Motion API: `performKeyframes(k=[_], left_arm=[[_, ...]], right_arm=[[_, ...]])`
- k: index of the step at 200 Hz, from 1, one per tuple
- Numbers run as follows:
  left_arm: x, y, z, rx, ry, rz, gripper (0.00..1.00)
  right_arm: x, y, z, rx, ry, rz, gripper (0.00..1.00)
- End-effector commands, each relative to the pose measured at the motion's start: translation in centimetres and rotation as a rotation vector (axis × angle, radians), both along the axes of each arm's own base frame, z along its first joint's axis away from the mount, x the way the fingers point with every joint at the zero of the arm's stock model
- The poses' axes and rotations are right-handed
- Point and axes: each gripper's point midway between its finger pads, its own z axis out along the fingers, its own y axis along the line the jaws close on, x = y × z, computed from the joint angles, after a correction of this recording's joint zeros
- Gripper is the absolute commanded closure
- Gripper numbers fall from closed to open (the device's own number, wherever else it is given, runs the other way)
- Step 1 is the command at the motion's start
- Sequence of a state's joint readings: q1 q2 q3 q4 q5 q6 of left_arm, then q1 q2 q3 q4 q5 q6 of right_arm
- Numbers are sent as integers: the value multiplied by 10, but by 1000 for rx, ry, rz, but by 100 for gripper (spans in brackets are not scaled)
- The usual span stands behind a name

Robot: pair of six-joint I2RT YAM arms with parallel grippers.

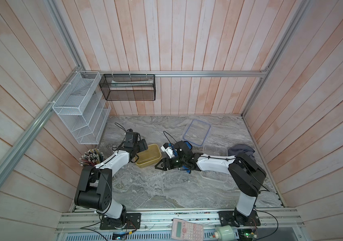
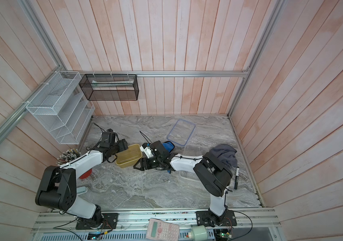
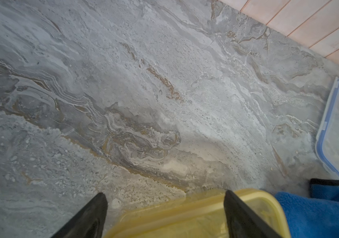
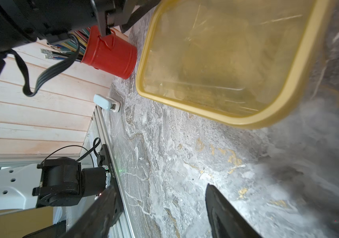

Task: Wipe the insides of the lunch boxes
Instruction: Adjust the lunch box at the center of the board.

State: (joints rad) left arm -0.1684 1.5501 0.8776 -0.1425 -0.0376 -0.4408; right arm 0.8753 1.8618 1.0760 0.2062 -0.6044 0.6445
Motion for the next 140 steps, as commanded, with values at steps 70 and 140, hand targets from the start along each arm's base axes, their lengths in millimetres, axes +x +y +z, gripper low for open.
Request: performKeyframes(k=[70, 140], left_arm=[[-26, -10, -21, -95, 58, -15, 25], [-48, -28, -14, -173, 43, -12, 29]], right_arm=[[42, 9, -19, -9, 21, -94, 36], [83, 13, -18, -24, -8, -146, 37]])
